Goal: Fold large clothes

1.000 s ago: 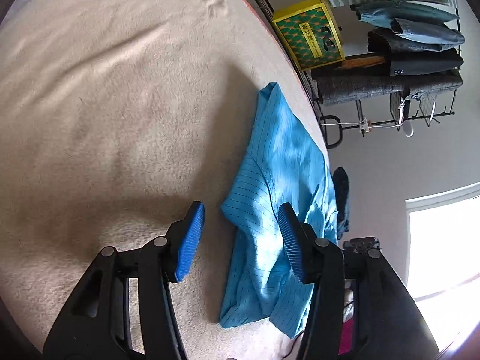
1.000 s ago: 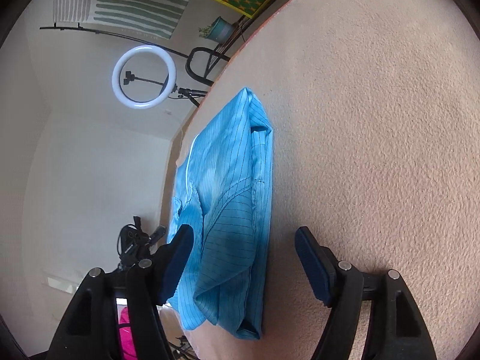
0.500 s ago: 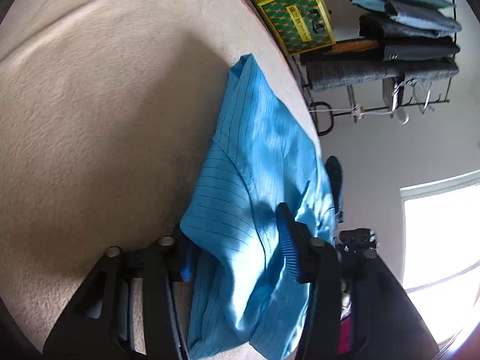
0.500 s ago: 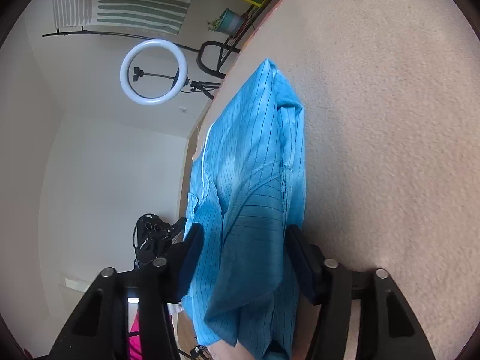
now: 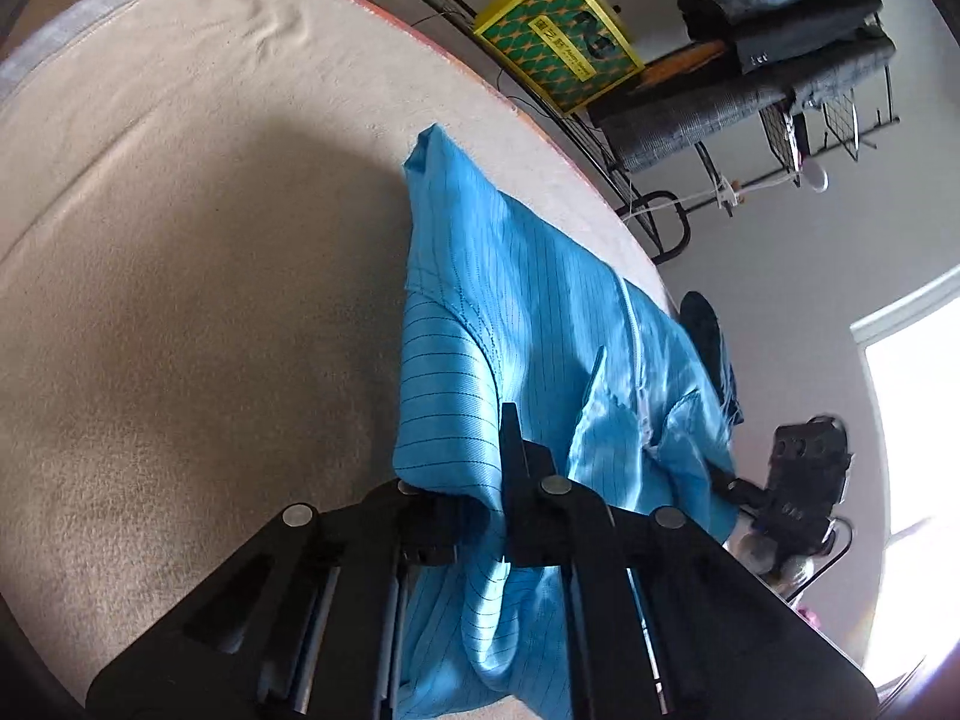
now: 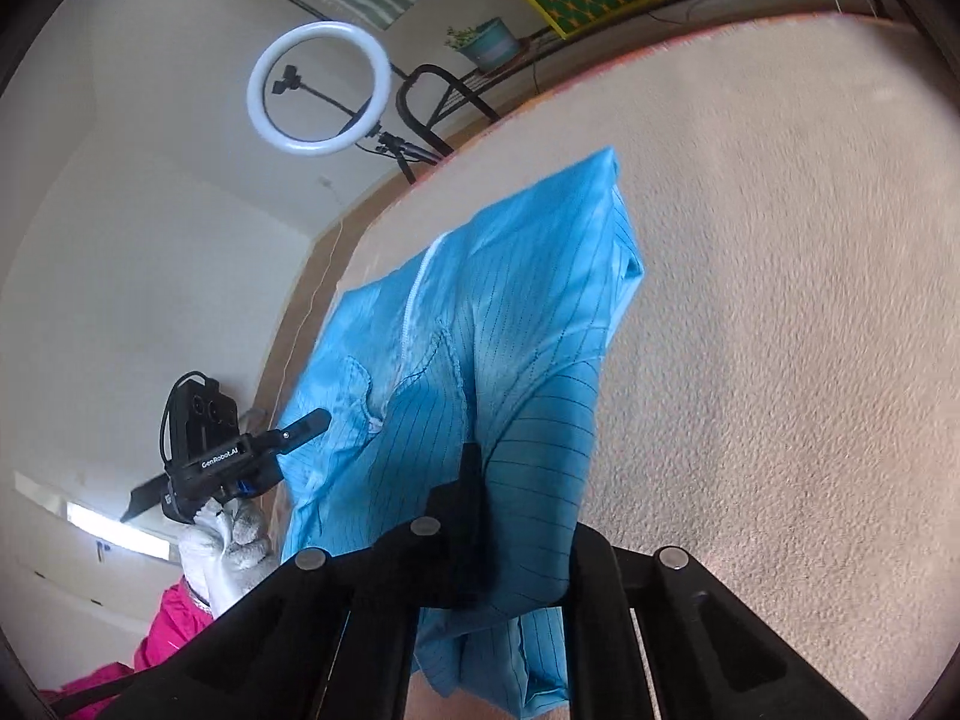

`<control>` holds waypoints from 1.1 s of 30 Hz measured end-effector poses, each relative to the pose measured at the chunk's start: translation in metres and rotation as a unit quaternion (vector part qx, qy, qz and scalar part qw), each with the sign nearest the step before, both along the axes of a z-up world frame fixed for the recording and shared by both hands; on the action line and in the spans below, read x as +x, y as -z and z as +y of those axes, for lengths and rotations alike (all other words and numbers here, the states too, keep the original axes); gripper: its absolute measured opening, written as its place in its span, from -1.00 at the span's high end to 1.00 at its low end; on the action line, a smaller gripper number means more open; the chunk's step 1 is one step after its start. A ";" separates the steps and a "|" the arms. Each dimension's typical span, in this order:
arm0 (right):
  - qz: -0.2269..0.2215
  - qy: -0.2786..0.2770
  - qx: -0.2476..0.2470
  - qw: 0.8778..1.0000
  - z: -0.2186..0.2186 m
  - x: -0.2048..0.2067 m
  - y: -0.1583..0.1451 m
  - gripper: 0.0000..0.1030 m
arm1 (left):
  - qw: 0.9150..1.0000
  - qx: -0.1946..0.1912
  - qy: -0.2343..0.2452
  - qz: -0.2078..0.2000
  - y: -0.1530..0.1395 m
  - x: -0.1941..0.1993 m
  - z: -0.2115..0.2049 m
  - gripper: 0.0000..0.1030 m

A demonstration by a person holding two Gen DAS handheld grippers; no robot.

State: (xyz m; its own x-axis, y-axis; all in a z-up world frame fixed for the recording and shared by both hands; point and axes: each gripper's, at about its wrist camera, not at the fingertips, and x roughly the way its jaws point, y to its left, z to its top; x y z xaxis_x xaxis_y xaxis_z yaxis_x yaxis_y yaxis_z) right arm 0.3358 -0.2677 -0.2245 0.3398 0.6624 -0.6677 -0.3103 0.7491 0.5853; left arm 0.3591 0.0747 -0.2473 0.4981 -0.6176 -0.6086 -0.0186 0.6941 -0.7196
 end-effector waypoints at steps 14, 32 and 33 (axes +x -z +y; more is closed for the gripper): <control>0.046 0.034 0.082 0.995 -0.029 0.019 0.043 0.06 | 0.998 -0.056 0.008 0.028 0.029 0.020 -0.003 0.19; -0.040 -0.007 -0.043 0.998 -0.018 -0.003 -0.038 0.93 | 0.997 0.021 0.054 -0.053 -0.062 0.005 -0.067 0.90; -0.045 -0.006 -0.046 0.998 -0.024 -0.005 -0.043 0.93 | 0.996 0.023 0.060 -0.058 -0.066 0.005 -0.076 0.90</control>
